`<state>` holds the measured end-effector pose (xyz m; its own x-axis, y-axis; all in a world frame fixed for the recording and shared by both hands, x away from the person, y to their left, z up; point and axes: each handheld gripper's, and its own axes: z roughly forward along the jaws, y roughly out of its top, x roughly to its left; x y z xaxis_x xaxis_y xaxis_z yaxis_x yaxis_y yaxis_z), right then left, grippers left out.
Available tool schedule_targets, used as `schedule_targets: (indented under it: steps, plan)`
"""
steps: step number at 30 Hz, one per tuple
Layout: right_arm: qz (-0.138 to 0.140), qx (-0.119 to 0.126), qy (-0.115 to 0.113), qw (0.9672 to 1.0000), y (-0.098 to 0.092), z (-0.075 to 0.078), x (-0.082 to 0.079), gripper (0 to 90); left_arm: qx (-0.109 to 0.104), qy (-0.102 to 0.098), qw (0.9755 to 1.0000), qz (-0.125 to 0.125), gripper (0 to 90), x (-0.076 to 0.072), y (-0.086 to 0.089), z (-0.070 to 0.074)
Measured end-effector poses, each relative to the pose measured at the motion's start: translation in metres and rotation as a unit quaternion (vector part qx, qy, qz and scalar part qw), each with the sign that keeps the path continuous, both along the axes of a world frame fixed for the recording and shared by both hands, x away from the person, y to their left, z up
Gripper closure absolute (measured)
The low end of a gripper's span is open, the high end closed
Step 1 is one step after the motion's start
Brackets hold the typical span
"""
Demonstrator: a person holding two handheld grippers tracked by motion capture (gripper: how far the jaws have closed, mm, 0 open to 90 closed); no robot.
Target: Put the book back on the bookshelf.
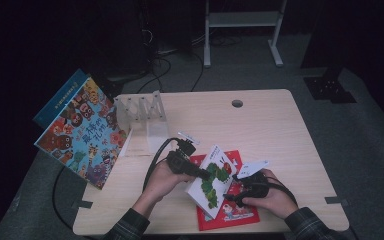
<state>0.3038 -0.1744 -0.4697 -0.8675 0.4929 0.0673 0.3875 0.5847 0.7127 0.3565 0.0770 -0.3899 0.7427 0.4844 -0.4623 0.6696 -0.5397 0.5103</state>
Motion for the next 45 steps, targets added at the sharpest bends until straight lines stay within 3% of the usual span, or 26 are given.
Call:
schedule_targets:
  steps: [11, 16, 27, 32, 45]
  plan:
    - [0.004, -0.002, -0.006, 1.0000, 0.000, 0.000, 0.000, 21.4, 0.003, -0.018, 0.9998, 0.009, 72.4, 0.000, 0.006, 0.009]
    - [0.005, -0.003, -0.008, 0.9999, 0.000, -0.001, 0.000, 21.5, 0.006, -0.052, 0.9986, 0.006, 76.3, -0.003, 0.012, 0.018]
    - [0.013, -0.008, -0.030, 0.9994, 0.002, -0.004, -0.002, 18.3, 0.017, -0.083, 0.9963, -0.012, 76.4, -0.010, 0.013, 0.022]
    - [0.010, -0.006, -0.032, 0.9994, 0.002, -0.005, -0.001, 16.7, 0.007, -0.085, 0.9962, -0.015, 76.4, -0.010, 0.020, 0.026]
    - [0.009, -0.005, -0.031, 0.9995, 0.002, -0.005, -0.001, 16.4, 0.001, -0.098, 0.9951, 0.011, 76.4, -0.011, 0.048, 0.039]
